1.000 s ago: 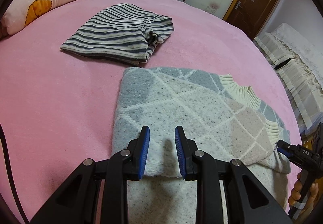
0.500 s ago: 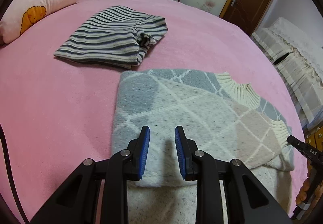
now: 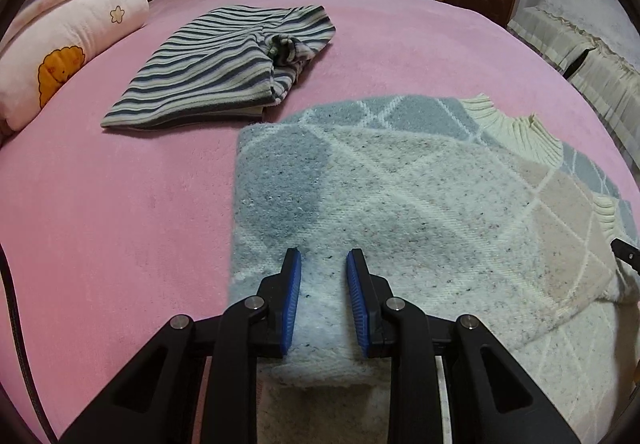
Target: Fold small clothes
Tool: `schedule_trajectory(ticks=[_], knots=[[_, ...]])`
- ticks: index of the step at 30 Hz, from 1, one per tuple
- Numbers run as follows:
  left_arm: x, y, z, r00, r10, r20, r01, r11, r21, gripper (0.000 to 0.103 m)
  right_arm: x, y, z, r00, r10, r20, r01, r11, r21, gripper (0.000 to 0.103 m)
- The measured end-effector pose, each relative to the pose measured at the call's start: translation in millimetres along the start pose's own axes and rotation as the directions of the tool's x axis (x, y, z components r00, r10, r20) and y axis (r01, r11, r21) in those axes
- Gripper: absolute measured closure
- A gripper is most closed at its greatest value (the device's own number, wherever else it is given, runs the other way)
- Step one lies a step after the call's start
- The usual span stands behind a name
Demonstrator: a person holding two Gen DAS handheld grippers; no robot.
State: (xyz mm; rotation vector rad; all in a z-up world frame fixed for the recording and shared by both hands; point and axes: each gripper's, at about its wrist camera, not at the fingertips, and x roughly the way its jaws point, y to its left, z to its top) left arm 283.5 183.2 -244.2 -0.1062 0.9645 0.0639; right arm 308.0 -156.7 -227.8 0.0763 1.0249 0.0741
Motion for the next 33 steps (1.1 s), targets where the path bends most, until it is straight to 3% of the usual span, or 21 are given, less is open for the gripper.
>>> schedule_trajectory(ticks=[2, 3, 5, 10, 15, 19, 22, 28, 33], knots=[[-7.5, 0.3, 2.6, 1.0, -0.01, 0.004, 0.01, 1.0, -0.001, 0.073, -7.0, 0.9, 1.2, 1.0, -0.006, -0.002, 0.006, 1.0, -0.01, 0.091], [-12.4, -0.6, 4.5, 1.0, -0.01, 0.011, 0.01, 1.0, -0.001, 0.06, -12.1, 1.4, 1.9, 1.0, -0.009, 0.007, 0.009, 1.0, -0.012, 0.089], [-25.1, -2.6, 8.7, 0.998, 0.003, 0.058, -0.003, 1.0, -0.002, 0.044, -24.6, 2.4, 4.6, 0.999, -0.004, 0.035, 0.004, 1.0, -0.015, 0.086], [-38.8, -26.0, 25.3, 0.992, -0.033, 0.125, 0.029, 0.999, 0.033, 0.043, -41.9, 16.4, 18.4, 0.994, 0.012, 0.106, -0.01, 1.0, -0.018, 0.086], [-13.1, -67.2, 38.7, 0.995, -0.055, 0.089, 0.047, 0.995, 0.092, 0.043, -17.6, 49.6, 34.4, 0.996, 0.042, 0.081, -0.039, 0.998, -0.041, 0.086], [14.0, -83.2, 46.5, 0.997, -0.065, 0.033, 0.063, 0.995, 0.075, 0.043, 12.0, 62.2, 38.4, 0.999, 0.031, 0.039, -0.029, 0.998, -0.049, 0.086], [25.3, -86.3, 49.0, 0.999, -0.042, 0.027, 0.04, 0.996, 0.075, 0.043, 27.9, 58.8, 38.9, 1.0, 0.007, 0.027, -0.006, 0.999, -0.049, 0.089], [40.0, -77.4, 56.7, 1.0, 0.002, 0.02, -0.004, 0.995, 0.103, 0.031, 29.1, 41.1, 36.3, 0.995, -0.091, 0.05, 0.095, 0.992, -0.078, 0.09], [45.1, -63.4, 57.0, 1.0, -0.015, 0.024, 0.013, 0.995, 0.102, 0.03, 26.3, 11.4, 31.6, 0.991, -0.121, 0.052, 0.124, 0.991, -0.044, 0.096]])
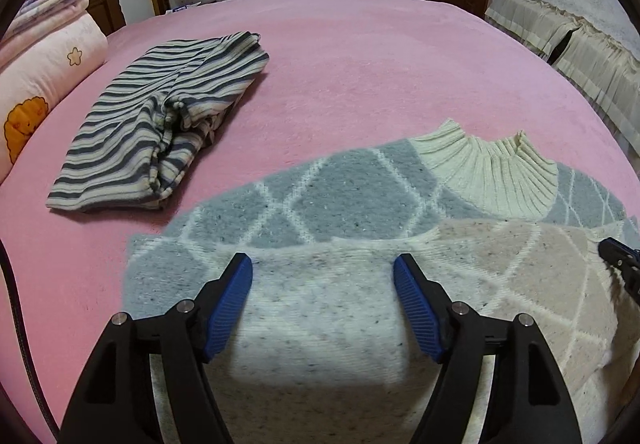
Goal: Fold small clothes
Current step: 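Move both tools back to the sweater's ribbed hem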
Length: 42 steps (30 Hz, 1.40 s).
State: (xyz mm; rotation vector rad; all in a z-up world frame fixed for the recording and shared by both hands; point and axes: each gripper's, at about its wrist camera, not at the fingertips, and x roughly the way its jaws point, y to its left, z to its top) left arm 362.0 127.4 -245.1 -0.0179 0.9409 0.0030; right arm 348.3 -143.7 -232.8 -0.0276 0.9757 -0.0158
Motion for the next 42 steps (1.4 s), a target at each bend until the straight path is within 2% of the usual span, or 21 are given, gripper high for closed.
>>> schedule_trajectory(ticks=[1, 6, 12, 19, 27, 30, 32, 38, 40, 42], knots=[[1.2, 1.0, -0.1, 1.0, 0.002, 0.002, -0.002, 1.0, 0.003, 0.029, -0.2, -4.8, -1.0, 0.999, -0.036, 0.001, 0.036, 0.999, 0.006, 0.096], [-0.2, -3.0, -0.6, 1.0, 0.027, 0.001, -0.027, 0.999, 0.018, 0.024, 0.2, -27.5, -6.7, 1.0, -0.007, -0.03, 0.009, 0.998, 0.066, 0.096], [-23.9, 2.8, 1.5, 1.0, 0.008, -0.024, -0.009, 1.0, -0.016, 0.023, -28.2, -36.2, -10.2, 0.999, 0.026, -0.029, -0.023, 0.995, 0.095, 0.095], [-95.3, 5.5, -8.8, 0.997, 0.021, 0.07, -0.019, 1.0, -0.016, 0.023, -87.1, -40.8, -24.6, 0.998, 0.064, 0.011, -0.065, 0.996, 0.068, 0.092], [-194.5, 9.2, -34.0, 0.985, -0.008, 0.175, 0.016, 0.999, -0.046, 0.023, -177.9, -44.8, -41.7, 0.988, 0.096, 0.124, -0.103, 0.994, 0.047, 0.092], [-228.1, 4.1, -46.7, 0.98, -0.017, 0.199, 0.017, 1.0, 0.003, 0.023, -209.1, -42.1, -52.0, 0.984, 0.089, 0.155, -0.093, 0.996, 0.013, 0.083], [-251.2, -0.3, -57.2, 0.978, -0.036, 0.203, 0.028, 0.999, 0.043, 0.023, -230.4, -42.7, -60.5, 0.978, 0.098, 0.185, -0.1, 0.995, 0.001, 0.072], [-305.8, -2.2, -93.5, 0.971, -0.119, 0.207, 0.112, 0.993, 0.044, 0.023, -281.0, -42.9, -92.1, 0.962, 0.136, 0.239, -0.135, 0.991, -0.018, 0.07], [-320.3, -2.7, -108.4, 0.967, -0.128, 0.22, 0.12, 0.991, 0.051, 0.021, -292.3, -42.9, -103.6, 0.958, 0.144, 0.247, -0.142, 0.99, -0.026, 0.07], [-334.5, -3.5, -126.2, 0.962, -0.127, 0.24, 0.111, 0.991, 0.079, 0.01, -302.5, -44.4, -117.3, 0.955, 0.144, 0.258, -0.143, 0.989, -0.022, 0.07]])
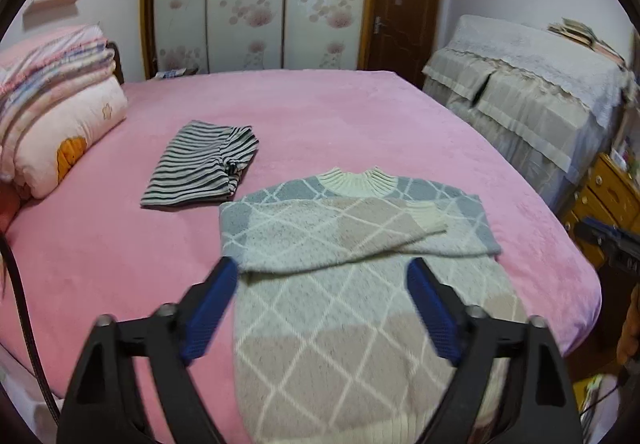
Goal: Fold small clothes
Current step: 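Move both tools back to the sweater's ribbed hem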
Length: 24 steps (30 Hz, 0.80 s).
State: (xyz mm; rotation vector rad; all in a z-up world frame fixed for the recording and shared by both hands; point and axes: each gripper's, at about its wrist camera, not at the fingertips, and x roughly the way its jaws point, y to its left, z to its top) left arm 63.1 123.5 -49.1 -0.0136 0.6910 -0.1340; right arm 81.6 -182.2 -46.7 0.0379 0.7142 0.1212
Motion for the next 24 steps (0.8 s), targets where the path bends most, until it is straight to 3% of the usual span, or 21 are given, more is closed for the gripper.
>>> schedule_trajectory(ticks=[1, 4, 11, 21, 24], knots=[[-9.9, -1.3, -9.3, 1.0, 0.018, 0.021, -0.018, 1.0, 0.014, 0.005, -4.9, -0.6, -5.1, 1.0, 0.004, 0.004, -0.004, 1.0, 0.004, 0.07], [-24.8, -2.4, -32.4, 0.998, 0.043, 0.041, -0.044, 0.998, 0.038, 0.004, -16.1, -1.7, -22.9, 1.0, 0.008, 0.014, -0.009, 1.0, 0.021, 0.07], [-35.8, 18.3, -69.4, 0.995, 0.083, 0.06, -0.081, 0.996, -0.047, 0.004, -15.8, -1.4, -63.9, 1.0, 0.015, -0.01, -0.015, 0.999, 0.044, 0.07], [-4.2, 31.0, -119.4, 0.995, 0.098, -0.009, -0.099, 0.992, -0.084, 0.004, -11.1, -1.1, -113.5, 0.999, 0.042, -0.031, -0.041, 0.999, 0.021, 0.07], [8.7, 33.7, -139.7, 0.996, 0.074, -0.047, -0.078, 0.992, -0.101, 0.004, -4.0, -6.2, -129.6, 0.996, 0.07, -0.056, -0.069, 0.997, 0.02, 0.07]])
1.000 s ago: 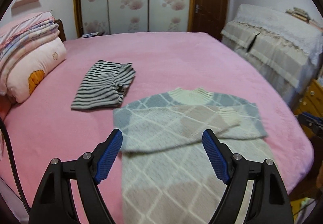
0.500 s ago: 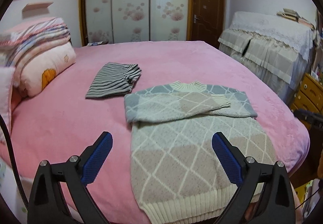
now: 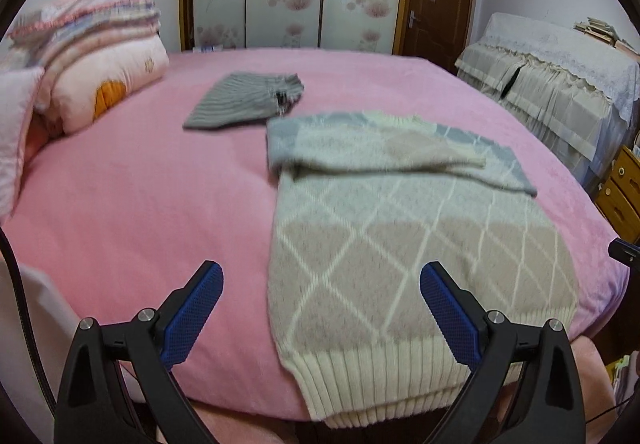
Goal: Fold small clothes
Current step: 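Move both tools back to the sweater's ribbed hem, then grasp the ribbed hem with both tools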
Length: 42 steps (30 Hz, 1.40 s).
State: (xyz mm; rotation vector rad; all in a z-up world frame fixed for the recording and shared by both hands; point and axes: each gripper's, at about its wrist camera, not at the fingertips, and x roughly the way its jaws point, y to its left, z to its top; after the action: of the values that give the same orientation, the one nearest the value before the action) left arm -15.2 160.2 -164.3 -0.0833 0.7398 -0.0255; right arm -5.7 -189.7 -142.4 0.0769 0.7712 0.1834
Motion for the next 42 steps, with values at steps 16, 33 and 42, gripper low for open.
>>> schedule_trajectory(ticks=[16, 33, 42], knots=[[73.9, 37.5, -78.2, 0.958, -0.175, -0.229, 0.126, 0.969, -0.214, 0.016, 53.8, -38.9, -70.8, 0.973, 0.089, -0.212, -0.065, 0.991, 0.115, 0.064], [84.5, 35.0, -87.8, 0.914, -0.335, -0.229, 0.264, 0.919, -0.292, 0.017, 84.1, -62.1, -87.3, 0.94, 0.203, -0.273, -0.136, 0.96, 0.246, 0.064], [86.4, 36.4, -88.6, 0.905, -0.361, -0.224, 0.283, 0.906, -0.315, 0.027, 86.1, -47.9, -88.2, 0.927, 0.246, -0.284, -0.196, 0.961, 0.195, 0.071]])
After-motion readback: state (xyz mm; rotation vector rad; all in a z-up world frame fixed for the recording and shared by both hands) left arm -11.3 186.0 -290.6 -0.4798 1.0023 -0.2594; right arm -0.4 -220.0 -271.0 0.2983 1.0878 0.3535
